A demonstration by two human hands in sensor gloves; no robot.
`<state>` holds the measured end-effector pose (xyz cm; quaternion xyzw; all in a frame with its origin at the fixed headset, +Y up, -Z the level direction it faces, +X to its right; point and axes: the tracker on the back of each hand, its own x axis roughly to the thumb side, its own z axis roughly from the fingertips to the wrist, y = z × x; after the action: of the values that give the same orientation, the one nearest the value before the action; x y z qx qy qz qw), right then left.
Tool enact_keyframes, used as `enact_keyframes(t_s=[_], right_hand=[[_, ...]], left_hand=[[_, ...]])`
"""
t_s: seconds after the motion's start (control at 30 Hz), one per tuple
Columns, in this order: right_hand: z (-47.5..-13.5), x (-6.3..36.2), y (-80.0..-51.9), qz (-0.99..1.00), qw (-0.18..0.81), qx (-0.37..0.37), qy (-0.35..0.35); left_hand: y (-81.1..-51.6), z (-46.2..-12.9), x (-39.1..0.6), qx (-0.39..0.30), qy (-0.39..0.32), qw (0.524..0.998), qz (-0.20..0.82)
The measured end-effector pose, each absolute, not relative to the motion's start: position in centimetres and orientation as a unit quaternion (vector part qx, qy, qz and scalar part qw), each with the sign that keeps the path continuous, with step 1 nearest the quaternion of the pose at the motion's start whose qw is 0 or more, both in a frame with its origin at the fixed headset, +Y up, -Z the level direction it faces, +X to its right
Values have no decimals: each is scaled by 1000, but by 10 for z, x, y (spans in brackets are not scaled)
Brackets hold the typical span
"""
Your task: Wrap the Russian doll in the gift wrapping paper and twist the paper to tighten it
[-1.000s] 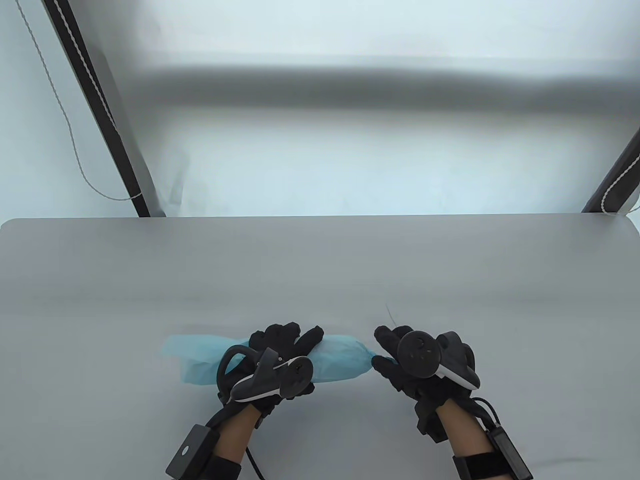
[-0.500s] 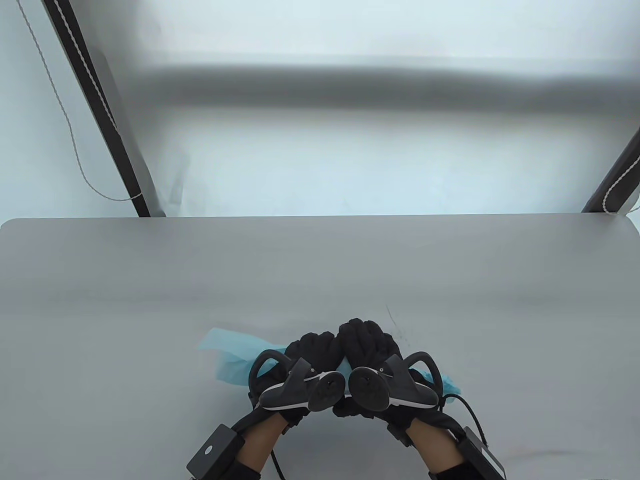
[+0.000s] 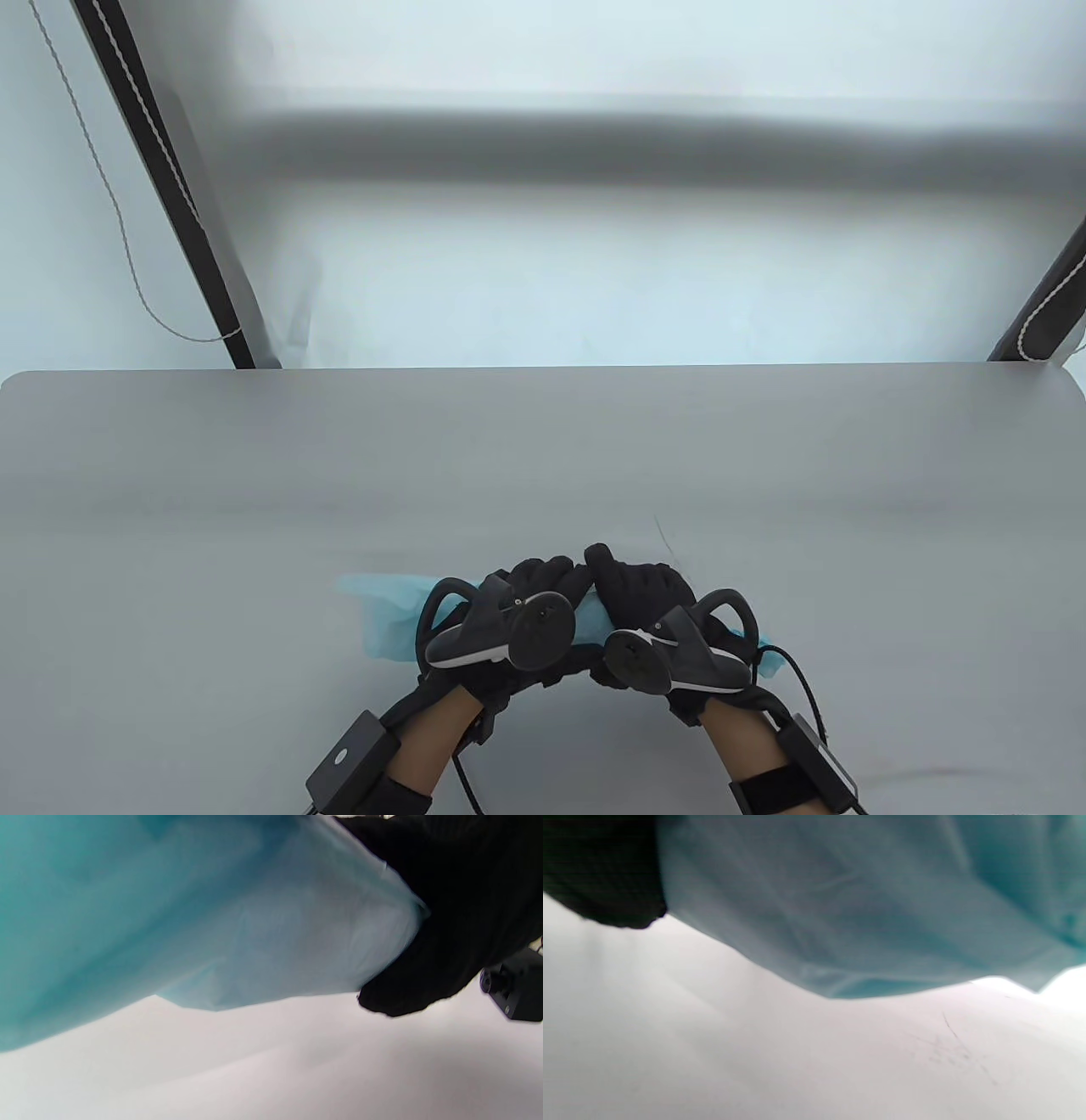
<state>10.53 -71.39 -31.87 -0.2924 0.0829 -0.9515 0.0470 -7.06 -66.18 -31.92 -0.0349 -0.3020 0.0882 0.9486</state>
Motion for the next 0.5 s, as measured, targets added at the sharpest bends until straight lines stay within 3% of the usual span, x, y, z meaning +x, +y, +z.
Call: enact_keyframes(t_s=[0.13, 0.23, 0.33, 0.43, 0.5], right_hand=[[-316, 117, -710, -947, 78, -292, 108], [-312, 125, -707, -944, 85, -295, 119], [-309, 129, -701, -937, 89, -307, 142], [-307, 131, -697, -934, 84, -311, 154], [-306, 132, -695, -931, 94, -313, 162]], left_hand=[[-622, -316, -105, 47, -236, 948, 208], [-614, -324, -127, 32, -198, 958, 204], [-638, -350, -133, -99, -205, 965, 132], [-675, -363, -129, -256, -270, 915, 155], [-692, -363, -124, -325, -294, 880, 183]])
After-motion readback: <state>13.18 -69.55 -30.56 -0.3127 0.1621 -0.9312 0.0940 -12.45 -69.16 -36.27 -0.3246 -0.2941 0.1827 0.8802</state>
